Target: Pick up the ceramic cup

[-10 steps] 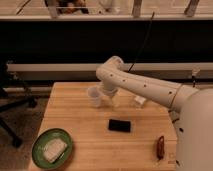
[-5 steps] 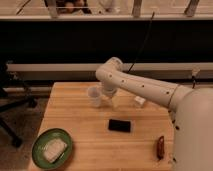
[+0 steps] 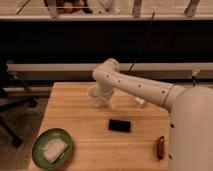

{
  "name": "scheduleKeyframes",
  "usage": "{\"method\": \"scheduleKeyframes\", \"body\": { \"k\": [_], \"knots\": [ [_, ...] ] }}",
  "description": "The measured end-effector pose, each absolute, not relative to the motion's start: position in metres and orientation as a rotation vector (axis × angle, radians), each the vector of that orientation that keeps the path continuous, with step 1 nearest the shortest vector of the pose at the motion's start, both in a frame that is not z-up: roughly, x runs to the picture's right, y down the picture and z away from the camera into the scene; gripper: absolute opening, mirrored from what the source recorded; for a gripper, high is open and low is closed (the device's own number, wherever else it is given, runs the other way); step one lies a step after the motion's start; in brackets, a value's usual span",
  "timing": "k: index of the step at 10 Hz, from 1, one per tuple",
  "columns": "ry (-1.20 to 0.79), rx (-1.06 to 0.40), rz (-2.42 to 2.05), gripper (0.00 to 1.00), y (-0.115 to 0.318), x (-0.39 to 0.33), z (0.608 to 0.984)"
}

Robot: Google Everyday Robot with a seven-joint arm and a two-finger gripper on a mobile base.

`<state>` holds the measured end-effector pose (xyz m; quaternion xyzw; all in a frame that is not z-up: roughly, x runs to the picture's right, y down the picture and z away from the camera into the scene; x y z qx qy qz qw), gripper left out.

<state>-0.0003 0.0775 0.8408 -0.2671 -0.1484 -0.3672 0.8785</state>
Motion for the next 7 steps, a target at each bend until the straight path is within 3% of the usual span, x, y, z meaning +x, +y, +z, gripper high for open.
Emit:
{"method": "scheduleKeyframes", "body": {
  "k": [1, 4, 7],
  "knots": [
    [-0.315, -0.565, -0.773, 0.78, 0.08, -0.003, 0.844],
    [-0.318, -0.578, -0.779, 0.51, 0.081, -0.005, 0.853],
    [-0.332, -0.548, -0.778, 0.18, 0.077, -0.006, 0.854]
  ]
}}
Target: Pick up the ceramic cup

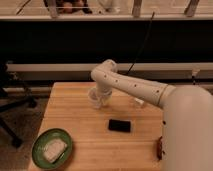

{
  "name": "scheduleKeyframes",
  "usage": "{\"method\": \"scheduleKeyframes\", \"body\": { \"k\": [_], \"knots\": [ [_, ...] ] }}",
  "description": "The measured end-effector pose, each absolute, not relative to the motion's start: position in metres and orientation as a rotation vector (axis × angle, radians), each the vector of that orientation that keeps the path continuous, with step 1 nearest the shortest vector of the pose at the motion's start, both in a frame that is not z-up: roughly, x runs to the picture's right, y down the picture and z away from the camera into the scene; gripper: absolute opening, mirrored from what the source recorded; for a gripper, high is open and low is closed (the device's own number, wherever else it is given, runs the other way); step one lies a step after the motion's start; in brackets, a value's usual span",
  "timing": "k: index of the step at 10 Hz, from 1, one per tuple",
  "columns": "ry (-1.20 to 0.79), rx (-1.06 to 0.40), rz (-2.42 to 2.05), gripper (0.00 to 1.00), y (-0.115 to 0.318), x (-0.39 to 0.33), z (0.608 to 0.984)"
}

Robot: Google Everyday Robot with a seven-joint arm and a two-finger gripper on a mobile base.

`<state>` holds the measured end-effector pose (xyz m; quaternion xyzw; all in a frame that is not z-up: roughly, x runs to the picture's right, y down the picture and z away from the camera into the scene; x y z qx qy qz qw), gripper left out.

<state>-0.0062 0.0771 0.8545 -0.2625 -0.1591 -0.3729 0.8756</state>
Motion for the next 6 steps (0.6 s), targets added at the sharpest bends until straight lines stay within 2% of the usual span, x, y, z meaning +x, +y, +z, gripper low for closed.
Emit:
{"method": "scheduleKeyframes", "body": {
  "k": [1, 2, 3, 6],
  "knots": [
    [-0.332, -0.538, -0.777, 0.14, 0.075, -0.006, 0.853],
    [-0.326, -0.551, -0.785, 0.04, 0.075, -0.008, 0.854],
    [-0.328, -0.554, -0.787, 0.0, 0.074, -0.011, 0.854],
    [-0.325, -0.542, -0.789, 0.0, 0.054, -0.008, 0.835]
  ]
}}
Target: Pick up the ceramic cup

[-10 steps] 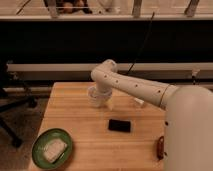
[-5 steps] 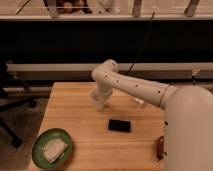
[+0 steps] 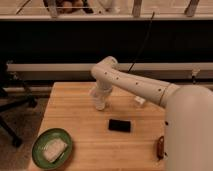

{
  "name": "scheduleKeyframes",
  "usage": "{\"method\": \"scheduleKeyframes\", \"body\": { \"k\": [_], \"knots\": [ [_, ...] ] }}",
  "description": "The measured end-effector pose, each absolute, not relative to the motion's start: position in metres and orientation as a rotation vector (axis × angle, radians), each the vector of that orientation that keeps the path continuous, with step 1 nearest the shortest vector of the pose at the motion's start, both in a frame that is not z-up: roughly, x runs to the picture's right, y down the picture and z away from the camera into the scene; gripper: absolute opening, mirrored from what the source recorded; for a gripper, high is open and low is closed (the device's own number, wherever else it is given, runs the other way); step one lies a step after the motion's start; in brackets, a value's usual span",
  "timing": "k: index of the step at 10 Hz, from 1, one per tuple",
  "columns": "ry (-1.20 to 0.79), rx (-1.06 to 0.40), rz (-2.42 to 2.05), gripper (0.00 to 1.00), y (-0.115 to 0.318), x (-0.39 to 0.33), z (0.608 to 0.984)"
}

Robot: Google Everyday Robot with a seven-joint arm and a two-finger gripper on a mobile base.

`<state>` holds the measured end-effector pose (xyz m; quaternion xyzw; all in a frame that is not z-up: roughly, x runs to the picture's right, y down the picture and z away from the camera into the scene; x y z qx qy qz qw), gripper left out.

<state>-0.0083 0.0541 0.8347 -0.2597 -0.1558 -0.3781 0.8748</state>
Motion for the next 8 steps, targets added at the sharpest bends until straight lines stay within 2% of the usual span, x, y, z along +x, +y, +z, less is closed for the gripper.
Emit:
{"method": "scheduleKeyframes", "body": {
  "k": [8],
  "knots": [
    [-0.325, -0.54, -0.802, 0.0, 0.029, -0.009, 0.815]
  ]
}}
